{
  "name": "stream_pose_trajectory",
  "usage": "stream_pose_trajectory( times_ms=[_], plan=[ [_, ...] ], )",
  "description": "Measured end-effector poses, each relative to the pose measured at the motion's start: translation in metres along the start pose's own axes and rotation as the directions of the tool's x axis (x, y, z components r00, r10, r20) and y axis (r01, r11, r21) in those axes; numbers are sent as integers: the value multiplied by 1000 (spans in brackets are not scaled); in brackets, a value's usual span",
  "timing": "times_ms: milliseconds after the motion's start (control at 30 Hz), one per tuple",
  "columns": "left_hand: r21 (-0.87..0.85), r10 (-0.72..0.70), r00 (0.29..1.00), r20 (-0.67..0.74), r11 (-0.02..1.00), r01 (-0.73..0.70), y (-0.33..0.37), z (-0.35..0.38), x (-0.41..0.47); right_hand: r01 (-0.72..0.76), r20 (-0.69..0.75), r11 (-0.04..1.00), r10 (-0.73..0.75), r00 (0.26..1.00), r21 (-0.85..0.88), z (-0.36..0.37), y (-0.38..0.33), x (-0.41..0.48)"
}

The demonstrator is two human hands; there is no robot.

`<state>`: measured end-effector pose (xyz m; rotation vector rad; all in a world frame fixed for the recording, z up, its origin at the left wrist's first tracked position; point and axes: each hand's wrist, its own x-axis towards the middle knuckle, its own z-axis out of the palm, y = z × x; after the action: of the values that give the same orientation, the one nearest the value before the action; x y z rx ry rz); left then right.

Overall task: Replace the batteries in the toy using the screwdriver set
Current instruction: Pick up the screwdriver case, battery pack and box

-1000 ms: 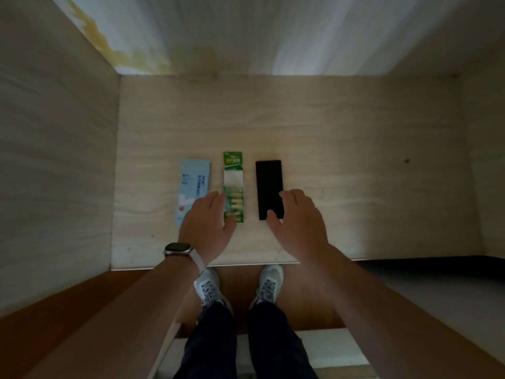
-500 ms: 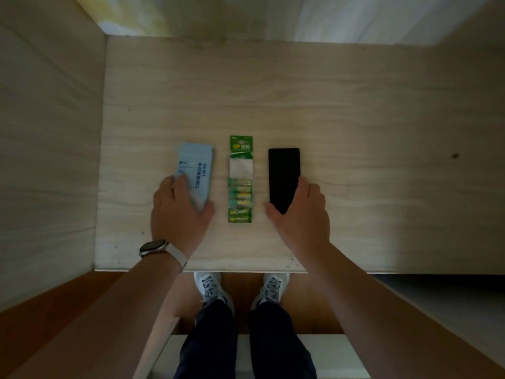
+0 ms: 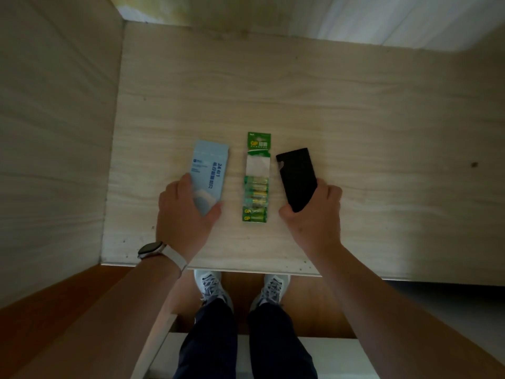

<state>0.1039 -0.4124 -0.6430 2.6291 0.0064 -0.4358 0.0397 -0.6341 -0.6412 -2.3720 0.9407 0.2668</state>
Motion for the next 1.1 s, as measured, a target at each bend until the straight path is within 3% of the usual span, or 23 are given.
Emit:
stream_pose_trajectory(
  times_ms=[267,533,667,833,1100],
  plan=[
    [-101,7,998,69,995,0,-7,-9,1,155,-88,973,-141,986,170,-16,-27,-25],
    [-243,10,992,128,970,21,-39,-4,2,241,44,939,-260,965,245,19,-77,-79],
    [-350,27,981,193,936,43,-48,-2,3,203,83,949,-228,970,243,49,-93,-88],
    [-497,-37,988,149,861,107,-37,-11,-2,126,55,962,-144,988,243,72,-102,-76],
    [-484,-70,982,177,863,148,-35,-13,7,67,63,953,-89,994,295,88,-120,-73]
  ],
)
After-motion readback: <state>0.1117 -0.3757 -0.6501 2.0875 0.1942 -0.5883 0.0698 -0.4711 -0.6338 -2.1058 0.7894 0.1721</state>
